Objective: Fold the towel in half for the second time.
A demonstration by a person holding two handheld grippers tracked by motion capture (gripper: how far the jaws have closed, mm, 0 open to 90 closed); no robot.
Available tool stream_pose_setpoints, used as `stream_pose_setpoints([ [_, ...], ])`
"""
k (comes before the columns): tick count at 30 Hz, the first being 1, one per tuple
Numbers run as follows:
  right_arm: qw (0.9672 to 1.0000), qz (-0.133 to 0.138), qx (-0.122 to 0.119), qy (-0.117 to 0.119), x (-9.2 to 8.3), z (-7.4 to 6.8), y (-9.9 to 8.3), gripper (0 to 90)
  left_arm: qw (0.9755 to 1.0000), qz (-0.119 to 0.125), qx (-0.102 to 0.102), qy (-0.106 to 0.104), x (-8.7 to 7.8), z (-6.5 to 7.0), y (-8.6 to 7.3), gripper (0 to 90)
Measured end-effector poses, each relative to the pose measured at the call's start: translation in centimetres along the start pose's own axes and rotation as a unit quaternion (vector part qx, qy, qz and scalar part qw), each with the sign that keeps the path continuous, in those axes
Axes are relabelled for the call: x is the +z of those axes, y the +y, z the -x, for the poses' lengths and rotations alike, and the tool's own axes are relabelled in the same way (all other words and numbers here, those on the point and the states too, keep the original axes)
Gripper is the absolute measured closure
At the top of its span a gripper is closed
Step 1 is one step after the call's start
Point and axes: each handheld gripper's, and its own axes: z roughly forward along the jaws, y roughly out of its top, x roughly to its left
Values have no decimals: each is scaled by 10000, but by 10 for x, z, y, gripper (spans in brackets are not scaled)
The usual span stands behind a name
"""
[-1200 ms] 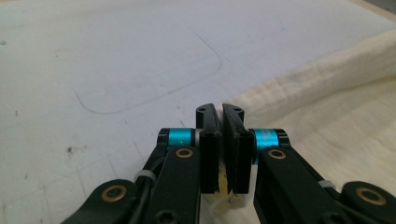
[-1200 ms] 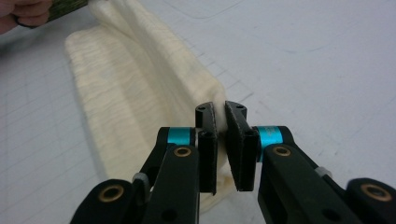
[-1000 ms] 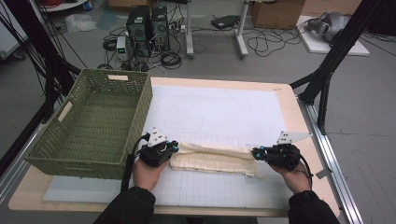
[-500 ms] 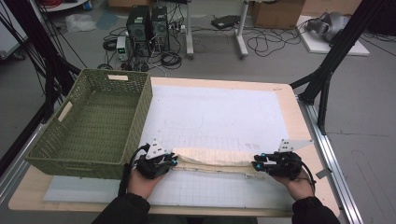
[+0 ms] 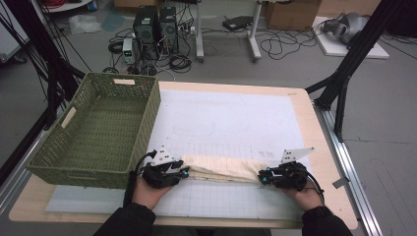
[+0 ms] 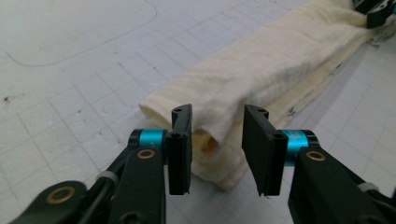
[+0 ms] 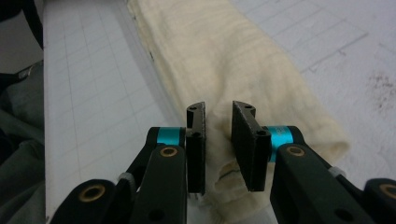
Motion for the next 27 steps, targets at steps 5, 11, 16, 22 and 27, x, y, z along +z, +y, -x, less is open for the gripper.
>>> stream_pose_setpoints([
  [5,10000,30,9,-64,-3,-2,-3,749,9999,74,21,-149,-6,4,11,561],
  [11,10000,46,59,-6,-7,-4,-7,740,9998,28,65,-175,-1,5,20,681],
  [16,9987,494,-70,-43,-19,-7,8,737,9991,-393,25,-176,15,3,14,869],
  [22,9995,286,-145,-63,-3,-6,18,753,9971,-731,152,-176,22,5,2,874],
  [27,9995,-162,-231,-164,0,-7,6,840,9972,-720,179,-127,20,2,1,873],
])
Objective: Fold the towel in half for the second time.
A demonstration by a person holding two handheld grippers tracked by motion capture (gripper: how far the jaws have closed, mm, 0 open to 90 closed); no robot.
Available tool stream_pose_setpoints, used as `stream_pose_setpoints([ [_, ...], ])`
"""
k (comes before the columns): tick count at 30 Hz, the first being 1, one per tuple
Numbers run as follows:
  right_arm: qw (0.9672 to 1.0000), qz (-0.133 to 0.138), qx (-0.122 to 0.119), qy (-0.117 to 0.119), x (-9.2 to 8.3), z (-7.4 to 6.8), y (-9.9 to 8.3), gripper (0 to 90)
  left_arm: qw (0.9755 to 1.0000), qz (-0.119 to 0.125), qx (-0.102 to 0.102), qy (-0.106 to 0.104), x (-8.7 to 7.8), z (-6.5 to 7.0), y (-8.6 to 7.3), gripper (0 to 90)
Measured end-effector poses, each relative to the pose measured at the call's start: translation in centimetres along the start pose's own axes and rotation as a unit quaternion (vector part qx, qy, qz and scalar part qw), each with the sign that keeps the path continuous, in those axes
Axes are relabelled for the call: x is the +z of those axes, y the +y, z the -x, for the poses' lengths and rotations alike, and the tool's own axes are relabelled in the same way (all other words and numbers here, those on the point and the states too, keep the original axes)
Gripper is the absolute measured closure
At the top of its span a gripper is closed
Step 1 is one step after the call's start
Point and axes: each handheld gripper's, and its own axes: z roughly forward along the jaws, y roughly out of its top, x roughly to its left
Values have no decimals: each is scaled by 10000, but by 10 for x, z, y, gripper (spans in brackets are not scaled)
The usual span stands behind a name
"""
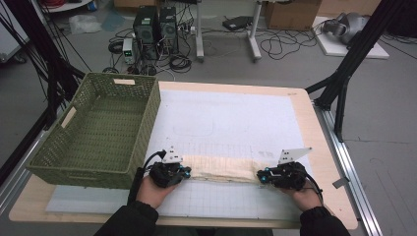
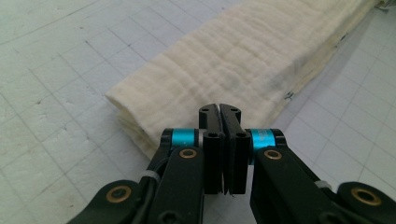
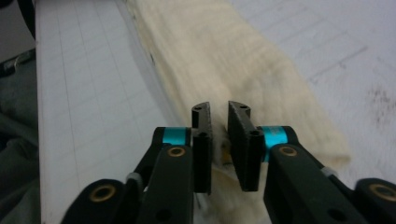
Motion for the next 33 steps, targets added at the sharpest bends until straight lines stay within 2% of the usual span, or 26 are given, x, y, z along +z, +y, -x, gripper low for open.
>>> stream_pose_setpoints([
  [5,9999,59,106,23,-11,-2,-16,843,10000,32,-28,-1,0,-2,0,863],
  [7,9998,133,128,-5,-16,-3,-17,784,10000,38,-8,-5,0,-1,0,855],
  [8,9997,175,141,-47,-20,-4,-16,751,10000,34,-7,-12,0,-1,0,849],
  [10,9989,422,138,-124,-30,-5,-13,715,10000,24,1,-13,0,-1,0,845],
  [13,9971,728,14,-204,-40,-11,1,717,10000,16,8,-25,1,-1,0,841],
  [15,9961,840,-88,-240,-38,-13,11,737,10000,9,7,-21,1,0,0,841],
  [19,9971,686,-208,-240,-14,-9,19,757,10000,30,24,-22,1,0,-1,840],
  [22,9990,277,-247,-268,3,-5,14,764,10000,52,44,-38,1,-1,-1,841],
  [25,9991,-41,-240,-355,8,-1,4,764,9999,69,81,-51,1,-2,-2,840],
  [28,9994,63,-87,-338,4,1,-5,758,9998,132,111,-86,2,-3,-4,836],
  [31,9991,130,-155,-362,4,-2,-5,708,9995,248,109,-144,-1,-3,-4,790],
  [33,9987,304,-188,-359,2,-6,-4,642,9991,374,100,-184,-4,-4,-2,746],
])
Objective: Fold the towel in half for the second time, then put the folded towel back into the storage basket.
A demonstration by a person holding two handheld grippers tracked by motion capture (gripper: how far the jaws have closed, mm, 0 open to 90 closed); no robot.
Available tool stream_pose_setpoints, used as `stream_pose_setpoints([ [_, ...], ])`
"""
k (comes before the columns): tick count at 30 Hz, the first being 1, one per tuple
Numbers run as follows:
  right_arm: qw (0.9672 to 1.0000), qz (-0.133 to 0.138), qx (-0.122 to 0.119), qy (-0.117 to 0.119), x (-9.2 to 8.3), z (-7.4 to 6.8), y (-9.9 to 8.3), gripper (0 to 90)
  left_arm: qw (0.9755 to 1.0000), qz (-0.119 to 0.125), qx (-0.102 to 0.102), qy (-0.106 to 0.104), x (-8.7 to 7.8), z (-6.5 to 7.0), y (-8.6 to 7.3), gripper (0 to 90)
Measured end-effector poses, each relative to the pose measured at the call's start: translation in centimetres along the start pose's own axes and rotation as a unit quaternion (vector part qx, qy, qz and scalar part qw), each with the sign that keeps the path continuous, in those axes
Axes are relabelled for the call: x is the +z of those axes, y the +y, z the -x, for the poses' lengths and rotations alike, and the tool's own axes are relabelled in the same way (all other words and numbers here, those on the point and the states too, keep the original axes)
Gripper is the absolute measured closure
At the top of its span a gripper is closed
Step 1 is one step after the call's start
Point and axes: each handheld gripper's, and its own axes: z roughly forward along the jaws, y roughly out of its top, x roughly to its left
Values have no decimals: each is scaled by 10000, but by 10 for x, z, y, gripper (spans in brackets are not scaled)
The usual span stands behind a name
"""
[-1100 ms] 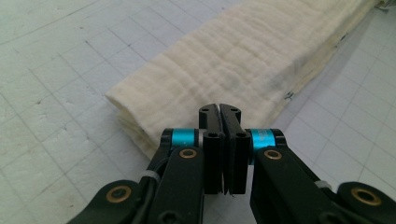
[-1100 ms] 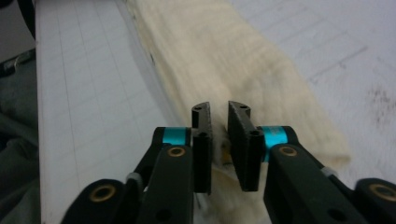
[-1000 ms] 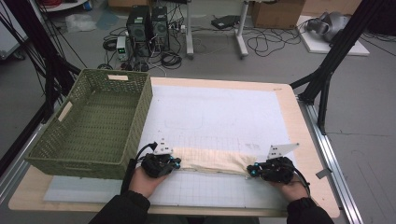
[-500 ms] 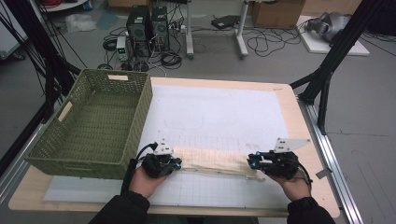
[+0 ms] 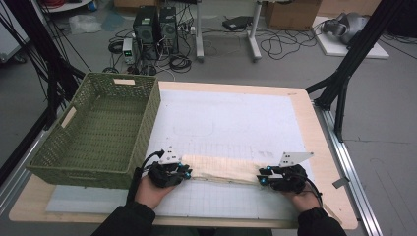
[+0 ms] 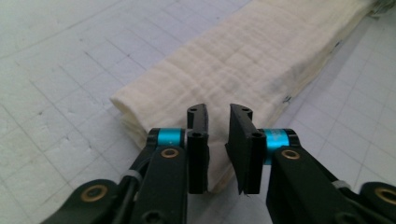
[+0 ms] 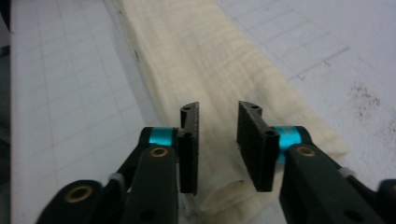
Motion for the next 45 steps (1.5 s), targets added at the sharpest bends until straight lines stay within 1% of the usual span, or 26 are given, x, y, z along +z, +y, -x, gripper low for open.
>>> stream_pose_setpoints([
  [2,9999,129,40,35,-2,-3,0,616,9999,137,-37,12,-4,-1,1,697],
  [4,9997,226,44,-2,-3,-4,0,568,9997,251,-54,10,-7,-2,2,659],
  [5,9996,264,90,-7,-3,-3,0,561,9995,303,-59,32,-9,-3,3,643],
  [8,9994,336,104,-70,-4,-1,0,550,9991,406,-98,44,-12,-4,3,616],
  [11,9992,362,145,-81,-5,-1,0,544,9990,428,-117,81,-13,-4,3,596],
  [13,9992,355,137,-96,-5,0,0,542,9991,397,-89,78,-13,-4,3,589],
  [16,9994,315,88,-101,-4,0,0,538,9991,408,-58,68,-13,-2,3,587],
  [18,9994,316,70,-109,-3,0,0,537,9991,418,-73,54,-12,-1,4,587],
  [21,9994,310,62,-106,-4,0,0,535,9991,413,-74,31,-12,-1,3,586],
  [22,9994,306,84,-115,-4,0,0,535,9992,393,-44,36,-12,-1,3,585],
  [23,9994,315,93,-110,-5,0,0,535,9991,421,-57,33,-12,-1,3,584],
  [26,9995,300,38,-107,-4,0,0,531,9991,416,-57,35,-12,0,3,580],
  [28,9996,274,52,-104,-3,0,0,528,9993,384,-28,37,-11,-1,3,579],
  [30,9995,305,32,-124,-5,0,0,525,9991,412,-69,57,-11,-1,3,563],
  [32,9994,301,79,-177,-6,0,0,522,9992,388,-59,70,-11,-2,4,560],
  [33,9992,308,139,-236,-7,1,0,519,9991,413,-94,80,-11,-1,4,558],
  [34,9990,291,203,-266,-8,1,-1,514,9993,369,-54,99,-11,-2,4,557],
  [35,9988,260,259,-313,-8,2,-1,508,9993,359,-71,110,-10,-2,3,556],
  [38,9980,185,386,-468,-8,3,-4,457,9994,285,-98,168,-8,-3,3,555],
  [39,9975,167,470,-501,-8,4,-4,446,9995,248,-91,185,-7,-3,3,555],
  [41,9967,160,581,-537,-8,6,-6,436,9994,224,-145,225,-5,-3,2,556],
  [42,9964,156,621,-548,-8,6,-7,433,9994,187,-141,244,-5,-4,2,555],
  [44,9958,70,716,-570,-6,7,-9,426,9993,151,-193,293,-3,-5,2,552],
  [45,9955,27,738,-594,-5,8,-10,426,9993,114,-186,311,-2,-6,2,550],
])
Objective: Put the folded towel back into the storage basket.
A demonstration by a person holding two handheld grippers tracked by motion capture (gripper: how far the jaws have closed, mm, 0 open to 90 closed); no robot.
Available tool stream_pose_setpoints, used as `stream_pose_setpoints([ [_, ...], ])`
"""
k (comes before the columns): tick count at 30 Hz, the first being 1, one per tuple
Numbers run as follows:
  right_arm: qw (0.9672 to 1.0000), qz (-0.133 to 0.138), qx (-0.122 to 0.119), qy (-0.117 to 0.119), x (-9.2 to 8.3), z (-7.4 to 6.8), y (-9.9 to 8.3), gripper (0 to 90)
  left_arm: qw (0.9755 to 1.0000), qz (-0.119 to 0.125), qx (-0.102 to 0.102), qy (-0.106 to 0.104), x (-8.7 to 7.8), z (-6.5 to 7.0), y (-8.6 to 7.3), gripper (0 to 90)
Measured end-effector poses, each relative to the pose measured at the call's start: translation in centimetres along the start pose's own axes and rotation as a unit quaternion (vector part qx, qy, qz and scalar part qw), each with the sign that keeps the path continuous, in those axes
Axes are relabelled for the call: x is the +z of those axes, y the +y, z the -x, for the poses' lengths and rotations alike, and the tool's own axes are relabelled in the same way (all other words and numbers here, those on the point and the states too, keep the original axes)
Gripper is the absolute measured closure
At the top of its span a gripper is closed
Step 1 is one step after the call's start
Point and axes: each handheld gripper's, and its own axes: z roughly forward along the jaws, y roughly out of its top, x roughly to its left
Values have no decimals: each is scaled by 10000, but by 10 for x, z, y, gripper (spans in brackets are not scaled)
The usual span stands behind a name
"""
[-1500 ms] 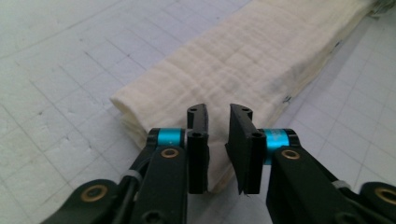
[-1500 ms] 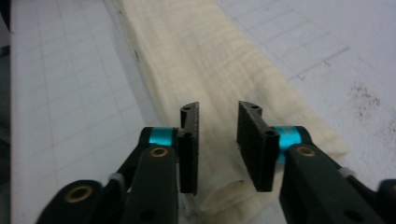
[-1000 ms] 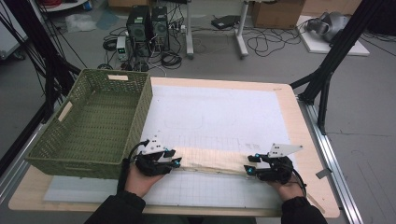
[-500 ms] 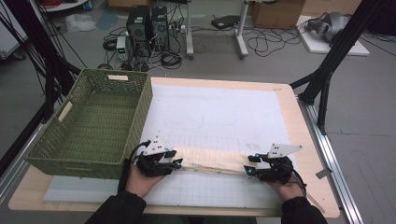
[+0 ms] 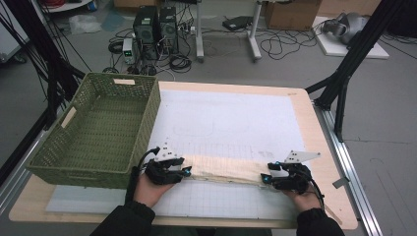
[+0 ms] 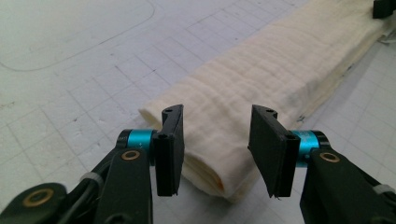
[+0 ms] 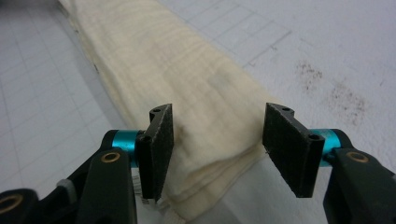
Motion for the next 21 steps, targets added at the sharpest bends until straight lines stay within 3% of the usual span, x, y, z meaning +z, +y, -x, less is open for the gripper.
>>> stream_pose_setpoints([
  [5,9999,-131,-34,-80,2,0,0,433,9994,-308,-8,133,8,1,-2,567],
  [13,9996,-270,-3,-116,0,1,0,462,9986,-373,54,359,10,5,-3,591],
  [15,9995,-269,15,-142,-1,1,-1,462,9984,-391,-42,394,10,6,-2,588],
  [21,9994,-247,10,-234,-5,1,0,457,9980,-422,-65,476,8,6,-3,513],
])
